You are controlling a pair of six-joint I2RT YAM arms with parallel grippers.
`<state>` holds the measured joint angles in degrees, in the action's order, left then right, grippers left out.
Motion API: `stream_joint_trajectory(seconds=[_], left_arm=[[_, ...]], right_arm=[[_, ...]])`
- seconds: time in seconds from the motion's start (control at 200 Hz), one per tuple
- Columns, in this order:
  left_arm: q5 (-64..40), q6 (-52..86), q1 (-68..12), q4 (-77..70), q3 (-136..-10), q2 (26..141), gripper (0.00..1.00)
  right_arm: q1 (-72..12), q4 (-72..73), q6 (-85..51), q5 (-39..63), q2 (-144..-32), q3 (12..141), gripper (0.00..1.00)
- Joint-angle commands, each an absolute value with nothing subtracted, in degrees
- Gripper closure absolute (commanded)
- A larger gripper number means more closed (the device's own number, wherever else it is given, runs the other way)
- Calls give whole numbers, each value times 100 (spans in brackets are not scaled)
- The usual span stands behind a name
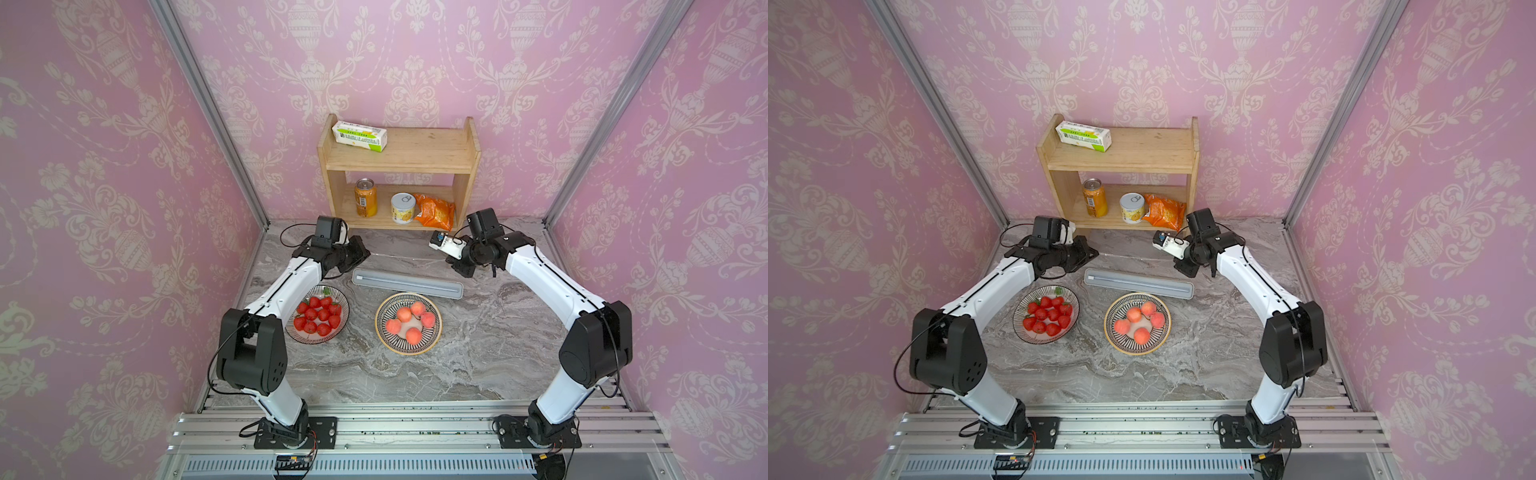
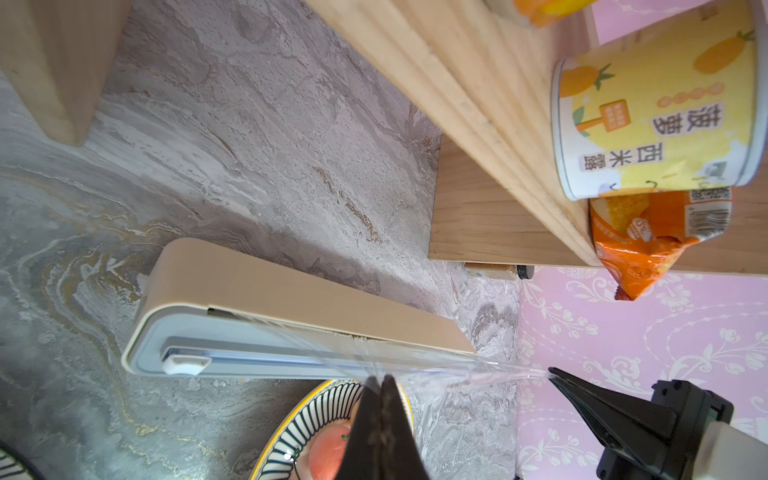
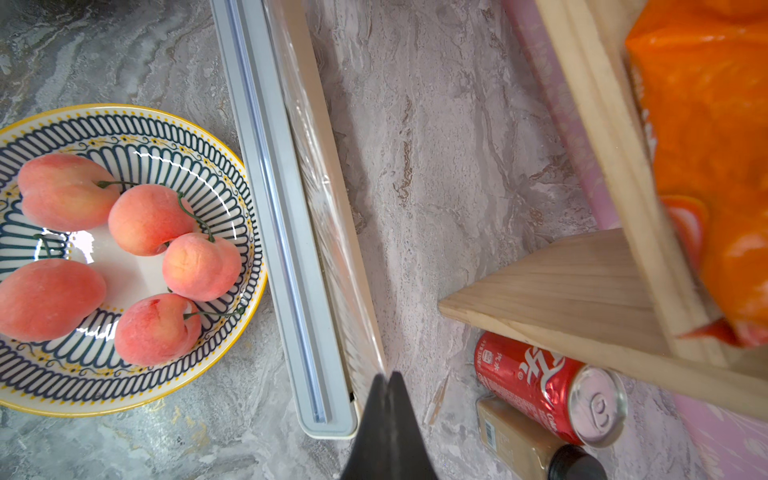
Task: Wrap the plate with plastic wrap
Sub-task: Pull the plastic wrap from the plastic wrap cutting box.
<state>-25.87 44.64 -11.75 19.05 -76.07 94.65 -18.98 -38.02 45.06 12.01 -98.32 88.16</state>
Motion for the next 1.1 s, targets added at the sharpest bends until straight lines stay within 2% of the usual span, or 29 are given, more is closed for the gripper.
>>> stream_joint_trajectory(seconds=[0.0, 1.091], left_arm=[[-2649, 4536, -1131, 1875, -7848, 9188, 100], [-2531, 4474, -1213, 2145, -8452, 8921, 100]], right_arm=[[-1863, -3676, 4430, 1145, -9593, 9033, 100], [-1898, -3700, 4395, 984, -9356, 9610, 100]])
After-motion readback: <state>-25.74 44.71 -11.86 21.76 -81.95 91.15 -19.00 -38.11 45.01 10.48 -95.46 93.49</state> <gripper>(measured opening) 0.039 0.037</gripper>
